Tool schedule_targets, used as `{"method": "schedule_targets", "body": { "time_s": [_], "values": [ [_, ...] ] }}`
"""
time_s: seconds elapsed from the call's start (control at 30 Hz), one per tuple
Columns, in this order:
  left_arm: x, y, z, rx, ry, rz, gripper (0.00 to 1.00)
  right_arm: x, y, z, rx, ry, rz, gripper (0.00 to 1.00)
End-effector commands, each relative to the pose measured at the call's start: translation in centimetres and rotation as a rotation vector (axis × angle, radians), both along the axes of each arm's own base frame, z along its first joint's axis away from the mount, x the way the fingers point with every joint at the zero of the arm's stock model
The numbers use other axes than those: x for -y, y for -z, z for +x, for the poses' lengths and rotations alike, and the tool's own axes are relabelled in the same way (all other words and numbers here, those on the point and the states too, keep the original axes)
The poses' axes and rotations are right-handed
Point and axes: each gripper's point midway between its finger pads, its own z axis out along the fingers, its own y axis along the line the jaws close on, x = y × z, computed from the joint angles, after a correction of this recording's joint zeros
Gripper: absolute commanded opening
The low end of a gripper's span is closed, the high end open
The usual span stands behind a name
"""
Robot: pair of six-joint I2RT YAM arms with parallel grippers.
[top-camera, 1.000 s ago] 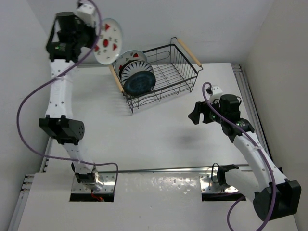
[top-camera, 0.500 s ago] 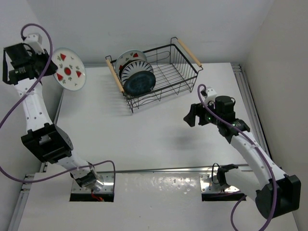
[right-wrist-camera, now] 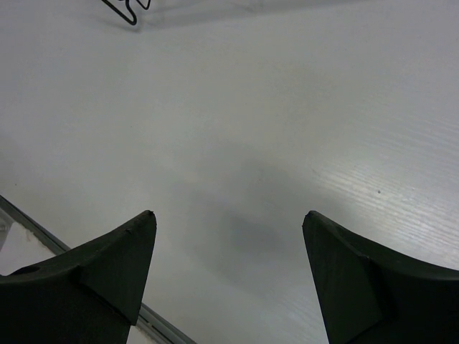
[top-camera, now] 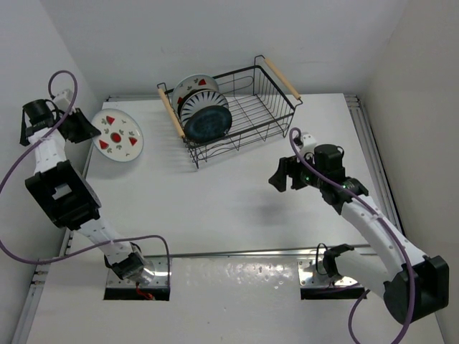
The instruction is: Unload the plates from the dish rack
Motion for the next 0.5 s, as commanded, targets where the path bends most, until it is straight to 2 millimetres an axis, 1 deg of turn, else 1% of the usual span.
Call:
{"method": "schedule_targets", "body": {
  "time_s": [0.0, 0.07, 0.1, 0.13, 0.17, 0.27, 0.33, 0.37, 0.43, 0.47],
  "values": [
    [0.5, -0.4, 2.0, 0.108, 0.086, -0.048, 0.08, -0.6, -0.2, 0.4, 0.014, 0.004, 0.011, 0.82],
    [0.3, 0.9, 2.3, 0.093, 0.091, -0.073, 0.08, -0.8, -0.2, 0.2, 0.010, -0.002, 0.004, 0.82],
    [0.2, 2.2, 2.4, 0.079, 0.099, -0.102, 0.08, -1.0, -0.2, 0.1, 0.008, -0.010, 0.000, 0.82],
    [0.1, 2.6, 2.5, 0.080, 0.102, -0.109, 0.08, -1.0, -0.1, 0.0, 0.001, -0.013, -0.009, 0.82],
    [0.0, 3.6, 2.6, 0.065, 0.102, -0.124, 0.08, -1.1, -0.2, 0.1, 0.004, -0.012, -0.011, 0.82],
    [-0.3, 5.1, 2.9, 0.051, 0.095, -0.153, 0.08, -1.2, -0.1, 0.1, -0.004, -0.015, -0.021, 0.82],
    [-0.4, 5.6, 3.1, 0.053, 0.088, -0.163, 0.08, -1.5, 0.0, -0.1, -0.008, -0.021, -0.022, 0.82],
    [-0.7, 6.3, 3.1, 0.043, 0.078, -0.173, 0.09, -1.6, 0.0, -0.1, -0.007, -0.018, -0.022, 0.82],
    [-1.0, 6.9, 3.1, 0.034, 0.054, -0.200, 0.17, -1.9, 0.2, -0.2, -0.012, -0.027, -0.024, 0.82],
    [-1.0, 7.6, 3.1, 0.025, 0.046, -0.230, 0.23, -2.0, 0.3, -0.3, -0.015, -0.030, -0.026, 0.82]
  ]
}}
